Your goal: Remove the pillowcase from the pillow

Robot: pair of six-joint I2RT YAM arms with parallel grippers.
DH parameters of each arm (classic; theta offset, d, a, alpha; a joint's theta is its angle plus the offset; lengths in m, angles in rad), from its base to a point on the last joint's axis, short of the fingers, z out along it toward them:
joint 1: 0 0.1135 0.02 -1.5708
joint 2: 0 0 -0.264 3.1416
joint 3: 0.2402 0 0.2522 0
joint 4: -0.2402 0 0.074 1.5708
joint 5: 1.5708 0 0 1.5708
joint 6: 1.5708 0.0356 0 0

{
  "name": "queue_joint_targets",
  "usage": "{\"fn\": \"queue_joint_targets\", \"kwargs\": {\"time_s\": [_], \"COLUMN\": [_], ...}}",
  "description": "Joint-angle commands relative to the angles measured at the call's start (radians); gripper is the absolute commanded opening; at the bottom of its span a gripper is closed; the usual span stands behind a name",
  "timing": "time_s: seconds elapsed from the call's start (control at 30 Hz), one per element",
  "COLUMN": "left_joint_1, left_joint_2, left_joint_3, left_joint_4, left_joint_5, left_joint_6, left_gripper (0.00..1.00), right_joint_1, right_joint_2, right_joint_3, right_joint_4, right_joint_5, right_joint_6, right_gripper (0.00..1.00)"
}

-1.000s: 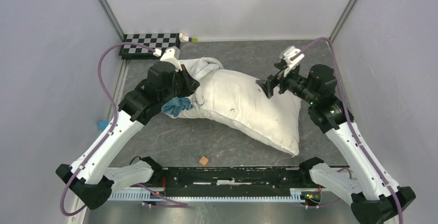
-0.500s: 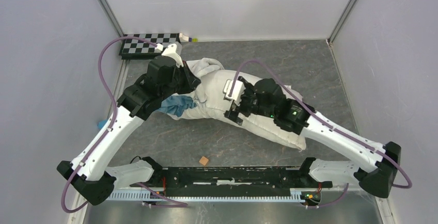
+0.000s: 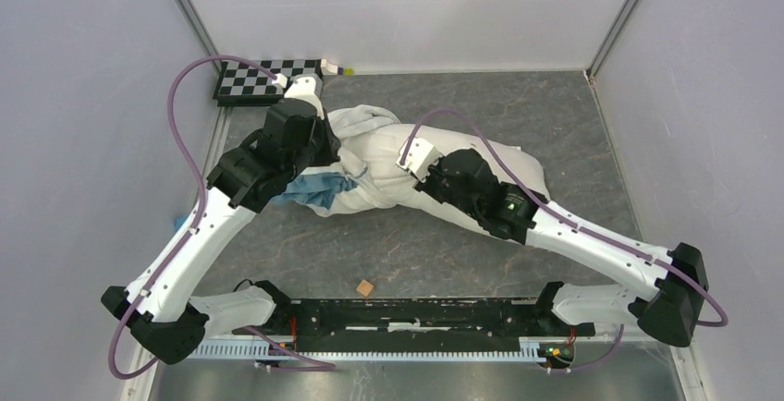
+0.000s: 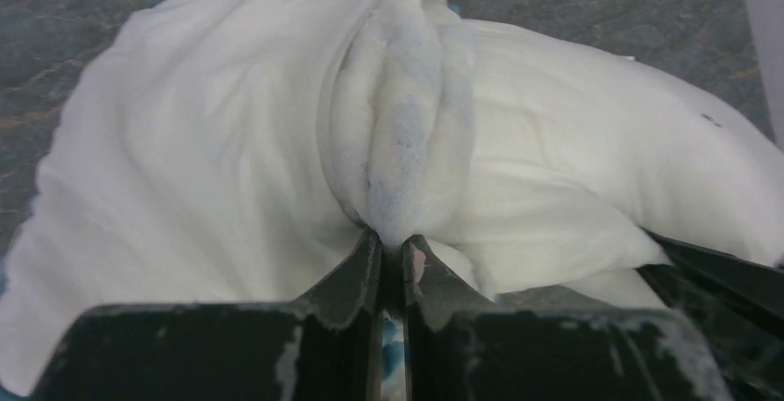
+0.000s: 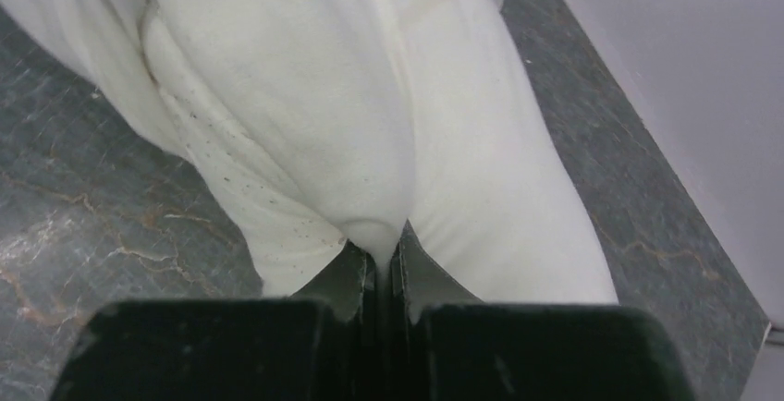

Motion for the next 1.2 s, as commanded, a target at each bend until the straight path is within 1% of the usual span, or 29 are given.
{"fn": "queue_joint_targets", "kwargs": {"time_s": [0.0, 0.07, 0.17, 0.23, 0.4, 0.5, 0.63, 0.7, 0.8, 0.87, 0.9, 0.97, 1.03, 1.07, 1.1, 1.17], "left_joint_1": [0.003, 0.004, 0.025, 0.061, 0.15, 0.169, 0.181, 0.182, 0.183, 0.183, 0.183, 0.183, 0.182, 0.183, 0.182, 0.183], "left_joint_2": [-0.011, -0.019, -0.011, 0.008, 0.014, 0.03, 0.048, 0.05, 0.042, 0.028, 0.016, -0.006, -0.025, -0.036, -0.046, -0.066], "left_joint_3": [0.029, -0.013, -0.078, -0.085, -0.09, -0.071, -0.061, -0.072, -0.09, -0.102, -0.109, -0.114, -0.106, -0.097, -0.092, -0.079], "left_joint_4": [-0.008, -0.008, 0.018, 0.008, 0.043, 0.054, 0.05, 0.05, 0.06, 0.082, 0.098, 0.125, 0.144, 0.151, 0.159, 0.164], "left_joint_5": [-0.273, -0.371, -0.526, -0.568, -0.51, -0.583, -0.562, -0.553, -0.547, -0.482, -0.409, -0.229, -0.039, 0.061, 0.144, 0.303], "left_joint_6": [0.131, 0.149, 0.208, 0.228, 0.285, 0.311, 0.3, 0.298, 0.288, 0.276, 0.275, 0.278, 0.274, 0.272, 0.277, 0.277], "left_gripper": [0.02, 0.03, 0.03, 0.02, 0.02, 0.02, 0.02, 0.02, 0.02, 0.04, 0.08, 0.21, 0.41, 0.54, 0.68, 0.9], "right_joint_1": [-0.044, -0.09, -0.198, -0.269, -0.396, -0.468, -0.591, -0.627, -0.645, -0.645, -0.645, -0.643, -0.644, -0.643, -0.644, -0.643], "right_joint_2": [-0.109, -0.13, -0.135, -0.138, -0.169, -0.141, -0.109, -0.129, -0.148, -0.165, -0.175, -0.18, -0.166, -0.154, -0.145, -0.129], "right_joint_3": [0.02, 0.054, 0.126, 0.145, 0.103, 0.077, 0.057, 0.028, 0.018, -0.002, -0.012, -0.023, -0.012, -0.002, 0.011, 0.035], "right_joint_4": [0.074, 0.045, -0.071, -0.118, -0.126, -0.113, -0.106, -0.071, -0.058, -0.023, -0.007, 0.024, 0.035, 0.035, 0.032, 0.026], "right_joint_5": [0.229, 0.268, 0.339, 0.334, 0.291, 0.292, 0.231, 0.193, 0.13, 0.021, -0.043, -0.186, -0.311, -0.345, -0.373, -0.389], "right_joint_6": [0.105, 0.167, 0.261, 0.279, 0.29, 0.291, 0.317, 0.334, 0.332, 0.325, 0.326, 0.345, 0.372, 0.38, 0.39, 0.399], "right_gripper": [0.0, 0.0, 0.0, 0.0, 0.0, 0.0, 0.0, 0.0, 0.0, 0.0, 0.0, 0.0, 0.0, 0.0, 0.0, 0.0]}}
